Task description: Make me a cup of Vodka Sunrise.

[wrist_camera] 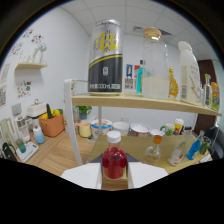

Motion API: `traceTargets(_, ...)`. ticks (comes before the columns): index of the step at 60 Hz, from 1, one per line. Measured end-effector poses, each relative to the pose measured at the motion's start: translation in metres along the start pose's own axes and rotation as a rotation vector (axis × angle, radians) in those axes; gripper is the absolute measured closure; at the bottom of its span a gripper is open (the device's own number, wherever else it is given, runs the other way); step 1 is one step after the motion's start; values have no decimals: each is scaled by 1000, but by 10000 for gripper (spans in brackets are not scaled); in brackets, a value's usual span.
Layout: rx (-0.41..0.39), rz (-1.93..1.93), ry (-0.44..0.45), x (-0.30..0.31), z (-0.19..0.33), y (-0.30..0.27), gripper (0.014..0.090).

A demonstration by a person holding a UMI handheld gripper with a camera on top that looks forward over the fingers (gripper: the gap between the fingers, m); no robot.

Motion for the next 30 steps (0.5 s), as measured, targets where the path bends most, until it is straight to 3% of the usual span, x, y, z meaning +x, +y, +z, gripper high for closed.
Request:
traceTargets(11,29,27,-13,19,-42,10,703)
traceTargets(30,-49,206,-8,72,-69,70,704)
